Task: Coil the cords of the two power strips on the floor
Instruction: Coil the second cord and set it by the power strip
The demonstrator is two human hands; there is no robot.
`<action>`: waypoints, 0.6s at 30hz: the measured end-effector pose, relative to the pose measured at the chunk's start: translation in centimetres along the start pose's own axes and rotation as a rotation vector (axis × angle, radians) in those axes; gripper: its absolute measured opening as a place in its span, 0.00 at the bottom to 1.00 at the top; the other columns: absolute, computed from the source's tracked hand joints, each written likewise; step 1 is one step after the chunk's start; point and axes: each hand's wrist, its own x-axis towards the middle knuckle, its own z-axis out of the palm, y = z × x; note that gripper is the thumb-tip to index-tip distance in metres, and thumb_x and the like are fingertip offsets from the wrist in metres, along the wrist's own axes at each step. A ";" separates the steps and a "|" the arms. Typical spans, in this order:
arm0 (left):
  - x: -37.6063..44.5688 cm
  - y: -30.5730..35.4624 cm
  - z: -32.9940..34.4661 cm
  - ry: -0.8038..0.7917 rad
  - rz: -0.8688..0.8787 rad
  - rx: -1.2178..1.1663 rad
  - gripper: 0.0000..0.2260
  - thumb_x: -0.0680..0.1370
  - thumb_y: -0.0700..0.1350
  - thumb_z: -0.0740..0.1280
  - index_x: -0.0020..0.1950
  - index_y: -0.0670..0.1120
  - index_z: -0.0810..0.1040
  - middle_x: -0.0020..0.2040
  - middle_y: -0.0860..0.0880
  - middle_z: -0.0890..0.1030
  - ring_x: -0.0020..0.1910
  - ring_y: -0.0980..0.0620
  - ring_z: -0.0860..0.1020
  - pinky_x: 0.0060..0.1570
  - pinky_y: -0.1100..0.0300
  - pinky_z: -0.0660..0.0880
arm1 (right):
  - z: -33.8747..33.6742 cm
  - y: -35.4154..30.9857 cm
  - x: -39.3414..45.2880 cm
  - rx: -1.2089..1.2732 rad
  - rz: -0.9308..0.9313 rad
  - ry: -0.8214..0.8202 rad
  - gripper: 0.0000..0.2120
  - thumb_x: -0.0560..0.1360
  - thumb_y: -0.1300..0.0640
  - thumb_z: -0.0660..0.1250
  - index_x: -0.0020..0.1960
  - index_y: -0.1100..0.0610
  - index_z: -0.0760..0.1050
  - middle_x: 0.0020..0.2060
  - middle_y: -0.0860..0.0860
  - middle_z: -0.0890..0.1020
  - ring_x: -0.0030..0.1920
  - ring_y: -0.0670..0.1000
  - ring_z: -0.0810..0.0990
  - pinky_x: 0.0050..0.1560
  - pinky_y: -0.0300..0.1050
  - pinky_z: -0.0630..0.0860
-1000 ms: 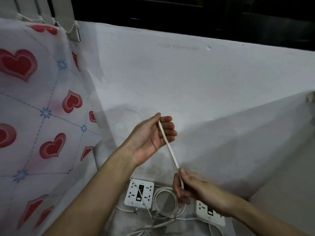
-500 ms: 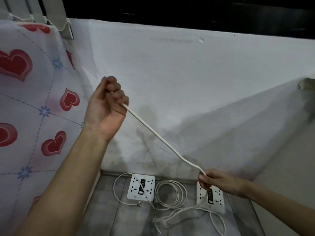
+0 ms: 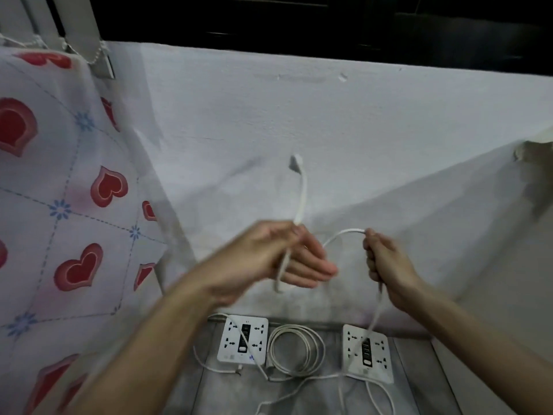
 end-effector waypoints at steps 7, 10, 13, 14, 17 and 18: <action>3.6 -7.9 5.6 0.358 0.016 0.177 0.24 0.76 0.64 0.56 0.56 0.47 0.79 0.52 0.50 0.84 0.52 0.56 0.81 0.61 0.50 0.75 | 4.8 -1.4 -2.0 -0.408 -0.415 -0.029 0.17 0.81 0.55 0.55 0.35 0.43 0.67 0.25 0.46 0.73 0.27 0.43 0.71 0.31 0.40 0.67; 3.9 -8.5 6.1 0.383 0.031 0.211 0.20 0.77 0.61 0.55 0.60 0.52 0.77 0.52 0.51 0.84 0.51 0.55 0.81 0.60 0.47 0.75 | 4.8 -1.7 -2.2 -0.399 -0.419 -0.022 0.17 0.81 0.57 0.55 0.34 0.48 0.67 0.23 0.45 0.73 0.25 0.43 0.70 0.29 0.38 0.64; 3.7 -8.7 6.7 0.381 0.037 0.216 0.12 0.80 0.49 0.56 0.59 0.59 0.75 0.53 0.47 0.84 0.52 0.52 0.82 0.58 0.48 0.77 | 4.9 -2.0 -2.5 -0.150 -0.231 -0.065 0.17 0.79 0.59 0.55 0.31 0.53 0.64 0.22 0.44 0.68 0.25 0.42 0.64 0.29 0.40 0.62; 3.6 -8.9 6.9 0.381 0.016 0.225 0.10 0.80 0.48 0.57 0.53 0.61 0.74 0.52 0.44 0.84 0.50 0.48 0.83 0.56 0.45 0.77 | 4.8 -2.2 -2.6 -0.103 -0.186 -0.079 0.17 0.78 0.59 0.55 0.31 0.52 0.64 0.22 0.43 0.68 0.25 0.43 0.64 0.28 0.40 0.61; 3.7 -8.4 7.0 0.340 -0.119 -0.060 0.08 0.78 0.45 0.60 0.52 0.54 0.77 0.51 0.44 0.84 0.52 0.47 0.82 0.59 0.48 0.77 | 4.5 -3.0 -3.1 -0.273 -0.310 -0.139 0.18 0.81 0.53 0.55 0.33 0.56 0.67 0.25 0.45 0.69 0.27 0.44 0.66 0.29 0.39 0.64; 4.0 -8.2 7.1 0.318 -0.160 -0.253 0.10 0.79 0.43 0.59 0.55 0.48 0.78 0.52 0.44 0.84 0.54 0.48 0.82 0.61 0.50 0.76 | 4.7 -3.1 -3.4 -0.354 -0.375 -0.172 0.18 0.81 0.53 0.55 0.34 0.59 0.68 0.26 0.47 0.70 0.27 0.44 0.67 0.30 0.42 0.65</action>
